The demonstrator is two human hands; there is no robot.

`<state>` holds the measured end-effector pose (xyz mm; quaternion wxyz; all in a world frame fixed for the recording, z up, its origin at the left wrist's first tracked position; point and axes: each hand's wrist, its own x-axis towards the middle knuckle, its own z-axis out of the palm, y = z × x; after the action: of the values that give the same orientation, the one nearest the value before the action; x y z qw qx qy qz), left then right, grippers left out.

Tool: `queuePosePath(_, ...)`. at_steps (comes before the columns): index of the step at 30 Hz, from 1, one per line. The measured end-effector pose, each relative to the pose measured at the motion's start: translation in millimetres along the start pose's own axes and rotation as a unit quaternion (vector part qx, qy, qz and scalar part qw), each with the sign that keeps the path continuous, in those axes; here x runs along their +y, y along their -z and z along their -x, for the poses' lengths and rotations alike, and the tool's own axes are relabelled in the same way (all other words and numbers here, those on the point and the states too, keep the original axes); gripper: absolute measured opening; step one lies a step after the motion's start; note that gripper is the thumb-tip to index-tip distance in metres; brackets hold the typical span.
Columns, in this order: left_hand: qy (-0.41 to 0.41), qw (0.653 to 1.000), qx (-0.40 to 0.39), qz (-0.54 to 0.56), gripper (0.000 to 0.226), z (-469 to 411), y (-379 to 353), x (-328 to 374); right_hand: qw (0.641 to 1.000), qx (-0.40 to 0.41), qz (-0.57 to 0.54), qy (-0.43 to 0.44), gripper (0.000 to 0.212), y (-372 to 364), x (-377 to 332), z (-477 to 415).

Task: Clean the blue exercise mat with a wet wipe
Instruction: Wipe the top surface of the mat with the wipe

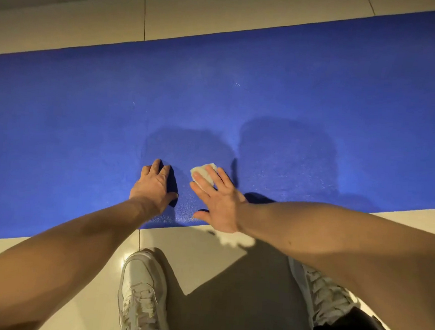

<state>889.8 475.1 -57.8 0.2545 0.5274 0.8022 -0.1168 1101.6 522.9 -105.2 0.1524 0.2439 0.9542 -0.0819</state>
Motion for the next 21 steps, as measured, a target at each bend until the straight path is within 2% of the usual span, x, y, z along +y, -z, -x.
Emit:
queuePosePath(2,-0.002,1.000,0.004,0.008,0.088,-3.4,0.5,-0.2,1.000,0.009,-0.012,0.009,0.082,2.0,25.8,-3.6)
queuePosePath(3,-0.002,1.000,0.005,0.009,0.088,-5.6,1.4,-0.2,1.000,0.016,-0.013,-0.013,0.082,3.2,43.0,-4.5)
queuePosePath(8,0.000,1.000,0.009,0.020,0.088,-14.2,9.1,4.8,0.968,0.012,-0.083,-0.239,0.085,12.6,112.7,-1.2)
queuePosePath(11,0.005,1.000,0.007,0.023,0.088,-18.6,10.8,4.4,0.947,0.011,-0.123,-0.298,0.088,16.5,99.0,-12.5)
queuePosePath(13,0.008,1.000,0.004,0.018,0.088,-21.7,10.8,3.2,0.958,0.029,-0.148,-0.242,0.092,16.0,70.7,-23.1)
queuePosePath(15,0.010,1.000,0.004,0.018,0.088,-25.0,11.0,2.4,0.988,0.049,-0.080,-0.121,0.090,10.9,39.8,-30.9)
queuePosePath(17,0.012,1.000,0.011,0.020,0.088,-29.1,11.3,2.3,0.999,0.036,-0.014,-0.025,0.086,4.9,27.8,-35.4)
queuePosePath(21,0.005,0.999,0.029,0.024,0.087,-39.3,15.9,5.6,0.998,0.045,0.004,0.039,0.080,8.7,63.6,-39.6)
